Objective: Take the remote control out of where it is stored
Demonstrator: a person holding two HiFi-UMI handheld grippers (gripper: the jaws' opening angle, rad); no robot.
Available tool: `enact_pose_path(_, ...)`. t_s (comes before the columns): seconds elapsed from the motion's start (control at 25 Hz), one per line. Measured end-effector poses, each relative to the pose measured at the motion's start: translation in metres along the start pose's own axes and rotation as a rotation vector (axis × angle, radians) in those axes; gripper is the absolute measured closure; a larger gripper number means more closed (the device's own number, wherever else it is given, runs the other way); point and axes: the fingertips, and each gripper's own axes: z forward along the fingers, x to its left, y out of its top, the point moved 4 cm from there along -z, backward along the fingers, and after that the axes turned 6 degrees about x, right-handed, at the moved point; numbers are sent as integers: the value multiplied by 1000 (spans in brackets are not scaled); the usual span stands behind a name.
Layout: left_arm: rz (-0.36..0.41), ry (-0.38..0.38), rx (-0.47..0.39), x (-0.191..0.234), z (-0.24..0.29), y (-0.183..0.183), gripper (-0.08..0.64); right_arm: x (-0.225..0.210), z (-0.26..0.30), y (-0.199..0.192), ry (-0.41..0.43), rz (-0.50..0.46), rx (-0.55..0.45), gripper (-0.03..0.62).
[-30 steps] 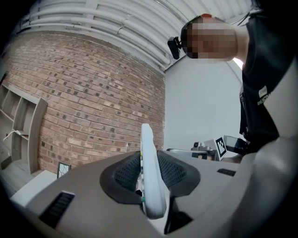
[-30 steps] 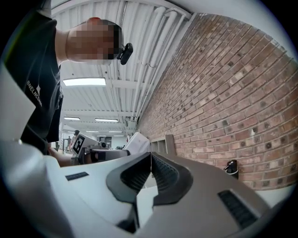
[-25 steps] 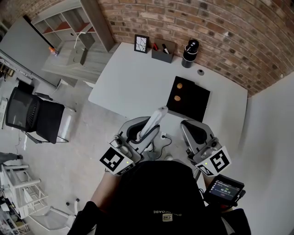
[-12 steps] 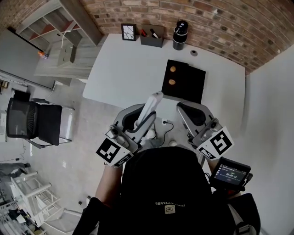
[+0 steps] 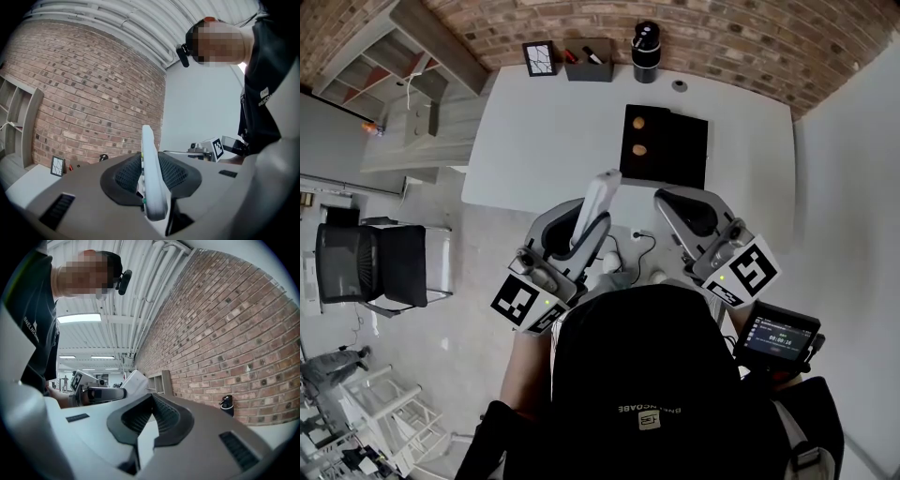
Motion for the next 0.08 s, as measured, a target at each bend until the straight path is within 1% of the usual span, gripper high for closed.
enact_pose_path(0.08, -8, 1, -1, 0, 0, 0, 445, -1, -2, -1, -6, 5, -3, 587)
